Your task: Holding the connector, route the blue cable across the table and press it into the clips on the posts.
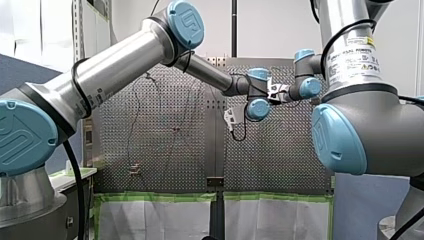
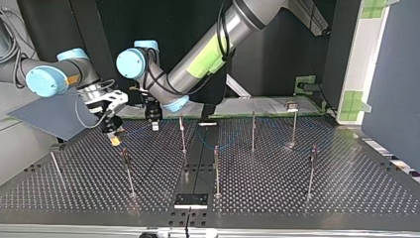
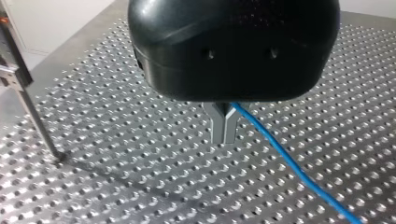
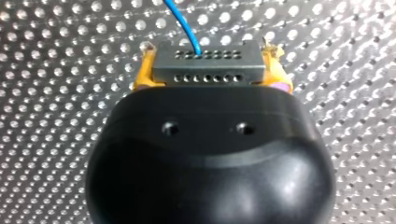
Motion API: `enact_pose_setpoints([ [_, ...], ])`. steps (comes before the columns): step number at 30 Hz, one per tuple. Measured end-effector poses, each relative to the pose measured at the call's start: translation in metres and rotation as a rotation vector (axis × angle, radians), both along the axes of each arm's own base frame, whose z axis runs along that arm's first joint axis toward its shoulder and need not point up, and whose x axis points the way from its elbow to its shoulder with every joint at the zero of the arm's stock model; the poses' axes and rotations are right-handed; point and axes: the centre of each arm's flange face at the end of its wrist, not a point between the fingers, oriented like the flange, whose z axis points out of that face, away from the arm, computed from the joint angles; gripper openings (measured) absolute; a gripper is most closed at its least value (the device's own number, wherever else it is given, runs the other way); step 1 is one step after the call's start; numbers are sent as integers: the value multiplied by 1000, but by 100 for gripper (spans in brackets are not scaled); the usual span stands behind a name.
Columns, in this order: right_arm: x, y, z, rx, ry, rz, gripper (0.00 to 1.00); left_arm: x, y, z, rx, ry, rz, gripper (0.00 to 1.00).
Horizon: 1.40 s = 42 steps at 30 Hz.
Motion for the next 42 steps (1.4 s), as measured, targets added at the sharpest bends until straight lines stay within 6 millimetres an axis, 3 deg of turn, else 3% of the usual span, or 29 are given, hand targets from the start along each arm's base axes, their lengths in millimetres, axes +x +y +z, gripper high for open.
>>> enact_pose_setpoints([
  [9,-1,7,31,-45,-23,0,0,-4,4,37,-29,-31,11,0],
  [21,-3,12,70,-105,-43,0,0,-12,-1,45,-32,-39,1,0],
  [27,-4,19,87,-132,-48,1,0,-22,-4,70,-55,-67,-12,0],
  [33,-5,21,94,-143,-51,1,0,-23,-3,94,-83,-107,-10,0],
  [42,-5,23,99,-156,-53,1,0,-11,-3,105,-97,-160,-16,0],
])
